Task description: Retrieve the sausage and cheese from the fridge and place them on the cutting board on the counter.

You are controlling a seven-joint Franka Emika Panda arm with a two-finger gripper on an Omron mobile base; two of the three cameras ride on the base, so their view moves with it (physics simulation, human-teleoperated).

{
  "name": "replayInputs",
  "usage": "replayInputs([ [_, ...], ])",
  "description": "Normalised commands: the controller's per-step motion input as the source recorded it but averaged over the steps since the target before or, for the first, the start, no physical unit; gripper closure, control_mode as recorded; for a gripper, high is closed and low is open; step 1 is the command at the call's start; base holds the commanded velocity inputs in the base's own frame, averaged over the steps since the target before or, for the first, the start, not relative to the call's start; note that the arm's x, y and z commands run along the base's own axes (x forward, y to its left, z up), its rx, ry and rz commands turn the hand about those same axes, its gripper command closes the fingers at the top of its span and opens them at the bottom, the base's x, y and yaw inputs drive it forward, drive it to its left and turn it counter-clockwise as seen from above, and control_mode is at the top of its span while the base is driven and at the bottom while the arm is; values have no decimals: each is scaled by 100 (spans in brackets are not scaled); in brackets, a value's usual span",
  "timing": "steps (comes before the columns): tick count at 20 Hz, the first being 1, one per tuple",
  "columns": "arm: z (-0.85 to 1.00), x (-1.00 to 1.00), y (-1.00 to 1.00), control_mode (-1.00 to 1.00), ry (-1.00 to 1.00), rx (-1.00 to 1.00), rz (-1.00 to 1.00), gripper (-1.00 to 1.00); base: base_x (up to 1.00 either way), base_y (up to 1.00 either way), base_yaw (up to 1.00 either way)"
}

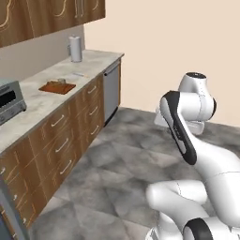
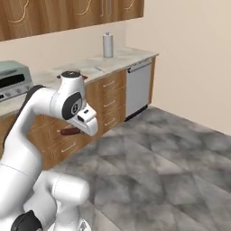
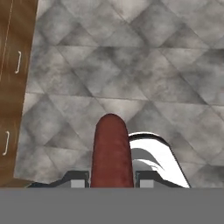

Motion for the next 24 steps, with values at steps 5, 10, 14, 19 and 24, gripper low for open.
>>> replayInputs([
  [5,0,0,0,100,0,0,0,100,100,-66,38],
  [10,0,0,0,100,0,0,0,100,100,-54,45],
  [14,0,0,0,100,0,0,0,100,100,-44,52],
  [19,0,0,0,100,0,0,0,100,100,-36,56],
  [24,0,0,0,100,0,0,0,100,100,-37,58],
])
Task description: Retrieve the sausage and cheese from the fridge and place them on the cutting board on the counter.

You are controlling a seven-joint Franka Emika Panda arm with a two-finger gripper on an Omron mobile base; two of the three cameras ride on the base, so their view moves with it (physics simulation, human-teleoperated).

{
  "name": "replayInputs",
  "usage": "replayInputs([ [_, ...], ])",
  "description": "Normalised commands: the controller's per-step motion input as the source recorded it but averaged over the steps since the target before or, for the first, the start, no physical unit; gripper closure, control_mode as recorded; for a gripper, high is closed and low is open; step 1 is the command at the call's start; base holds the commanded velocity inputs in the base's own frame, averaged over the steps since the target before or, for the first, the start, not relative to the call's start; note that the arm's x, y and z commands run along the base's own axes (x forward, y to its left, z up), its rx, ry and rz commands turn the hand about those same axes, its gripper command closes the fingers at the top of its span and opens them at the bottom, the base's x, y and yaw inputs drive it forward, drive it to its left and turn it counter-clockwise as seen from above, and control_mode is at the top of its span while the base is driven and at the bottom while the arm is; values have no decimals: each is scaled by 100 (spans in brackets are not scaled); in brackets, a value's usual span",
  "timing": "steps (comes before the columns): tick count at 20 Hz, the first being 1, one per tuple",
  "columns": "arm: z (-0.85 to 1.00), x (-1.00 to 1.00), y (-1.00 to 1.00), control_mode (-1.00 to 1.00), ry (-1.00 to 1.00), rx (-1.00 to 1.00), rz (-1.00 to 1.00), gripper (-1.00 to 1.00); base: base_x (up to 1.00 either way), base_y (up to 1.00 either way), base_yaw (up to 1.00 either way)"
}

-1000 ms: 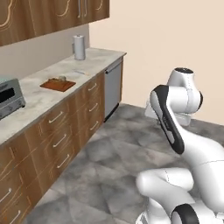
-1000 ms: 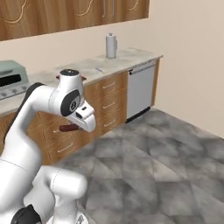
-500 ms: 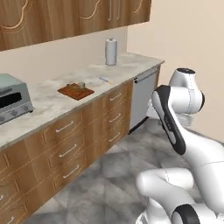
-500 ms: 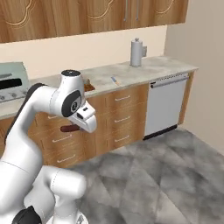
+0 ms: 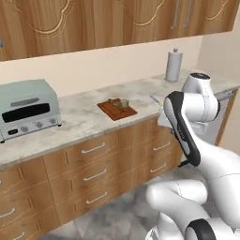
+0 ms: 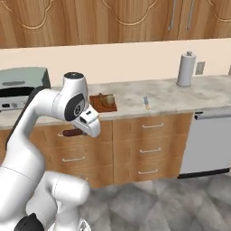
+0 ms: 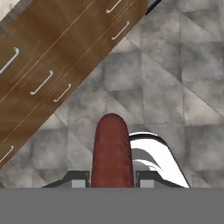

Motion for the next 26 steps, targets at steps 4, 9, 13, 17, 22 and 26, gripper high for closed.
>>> replayInputs([
  [4,0,0,0,100,0,0,0,100,100,-48,58],
  [9,0,0,0,100,0,0,0,100,95,-56,57],
  [13,0,0,0,100,0,0,0,100,76,-49,48],
  [17,0,0,0,100,0,0,0,100,77,-35,31],
  [22,-32,33,-2,-100,-2,-6,5,100,27,0,3],
  [26,-89,42,-2,-100,-16,-15,9,100,0,0,0],
])
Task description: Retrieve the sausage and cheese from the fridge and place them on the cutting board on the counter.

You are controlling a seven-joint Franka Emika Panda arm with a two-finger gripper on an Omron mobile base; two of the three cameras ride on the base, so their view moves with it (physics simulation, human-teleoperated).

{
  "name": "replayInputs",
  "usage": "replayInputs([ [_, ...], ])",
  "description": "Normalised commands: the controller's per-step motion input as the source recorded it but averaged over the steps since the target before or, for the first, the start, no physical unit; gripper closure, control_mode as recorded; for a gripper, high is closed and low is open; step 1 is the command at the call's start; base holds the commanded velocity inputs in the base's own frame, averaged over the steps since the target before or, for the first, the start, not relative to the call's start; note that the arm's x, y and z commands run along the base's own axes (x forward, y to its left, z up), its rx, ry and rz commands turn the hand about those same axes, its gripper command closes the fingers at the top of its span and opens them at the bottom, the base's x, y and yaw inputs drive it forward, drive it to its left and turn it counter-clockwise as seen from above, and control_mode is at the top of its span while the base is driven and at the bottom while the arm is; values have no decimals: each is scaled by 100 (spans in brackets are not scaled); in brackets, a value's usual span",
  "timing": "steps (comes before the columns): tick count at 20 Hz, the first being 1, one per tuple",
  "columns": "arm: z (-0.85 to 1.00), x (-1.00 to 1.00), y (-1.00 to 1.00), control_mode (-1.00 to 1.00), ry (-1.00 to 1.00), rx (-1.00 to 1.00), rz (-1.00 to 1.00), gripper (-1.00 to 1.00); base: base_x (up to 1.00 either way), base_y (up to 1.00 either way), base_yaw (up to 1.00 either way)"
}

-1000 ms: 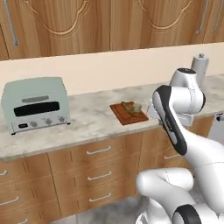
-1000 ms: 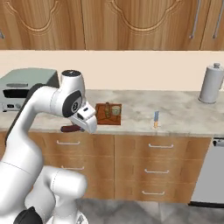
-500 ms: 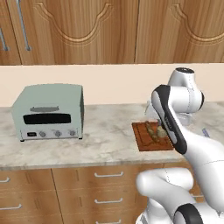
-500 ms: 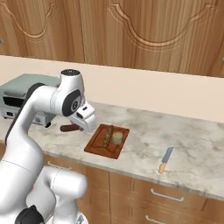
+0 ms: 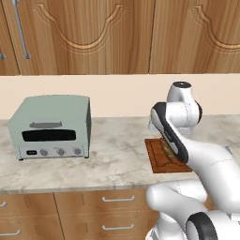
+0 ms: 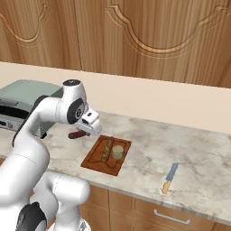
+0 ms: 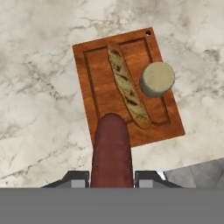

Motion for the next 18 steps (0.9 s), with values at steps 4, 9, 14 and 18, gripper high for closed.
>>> replayInputs([
  [4,-86,56,0,-100,-6,-10,10,100,0,0,0],
  [9,-66,86,-10,-100,1,-1,13,100,0,0,0],
  [14,-51,65,-25,-100,0,0,18,100,0,0,0],
  [18,-38,41,-2,-100,0,-4,10,100,0,0,0],
])
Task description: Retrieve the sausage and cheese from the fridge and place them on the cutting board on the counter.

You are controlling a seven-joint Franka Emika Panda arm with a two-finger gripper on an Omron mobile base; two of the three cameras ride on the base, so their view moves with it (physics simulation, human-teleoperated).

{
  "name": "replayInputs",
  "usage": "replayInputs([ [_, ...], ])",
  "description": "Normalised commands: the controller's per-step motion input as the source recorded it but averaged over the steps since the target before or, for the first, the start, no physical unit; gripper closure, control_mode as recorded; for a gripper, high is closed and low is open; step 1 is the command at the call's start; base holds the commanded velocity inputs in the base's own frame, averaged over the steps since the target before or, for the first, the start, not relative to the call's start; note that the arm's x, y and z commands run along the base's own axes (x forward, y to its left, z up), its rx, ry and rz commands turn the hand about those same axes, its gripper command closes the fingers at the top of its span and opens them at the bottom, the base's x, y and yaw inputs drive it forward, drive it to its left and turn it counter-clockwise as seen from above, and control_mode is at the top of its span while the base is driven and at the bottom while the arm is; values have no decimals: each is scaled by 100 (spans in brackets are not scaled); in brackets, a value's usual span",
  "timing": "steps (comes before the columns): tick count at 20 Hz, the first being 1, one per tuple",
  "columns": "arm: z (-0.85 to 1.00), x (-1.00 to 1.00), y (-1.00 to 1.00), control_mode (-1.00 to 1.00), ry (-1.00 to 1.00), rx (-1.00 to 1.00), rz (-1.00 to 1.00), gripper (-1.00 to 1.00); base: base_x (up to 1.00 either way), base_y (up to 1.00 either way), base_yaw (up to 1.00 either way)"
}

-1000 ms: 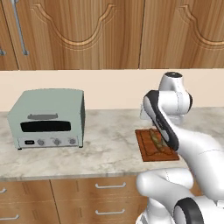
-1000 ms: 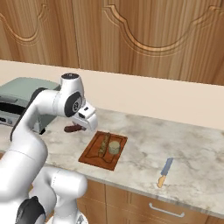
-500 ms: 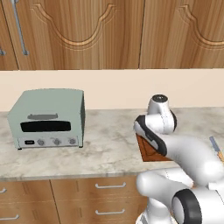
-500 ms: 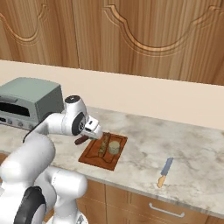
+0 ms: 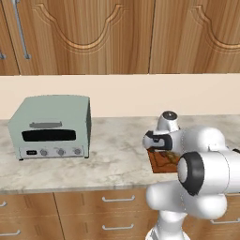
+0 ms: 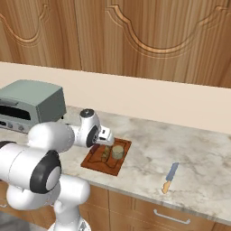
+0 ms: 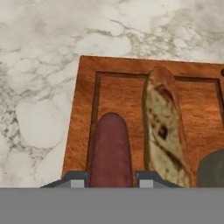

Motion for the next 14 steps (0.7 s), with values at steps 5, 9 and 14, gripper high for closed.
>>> replayInputs([
  [5,-31,36,0,-100,3,-4,1,100,0,0,0],
  [9,-28,32,0,-100,4,-2,0,100,0,0,0],
  [14,-10,12,0,-100,3,-1,0,-100,0,0,0],
])
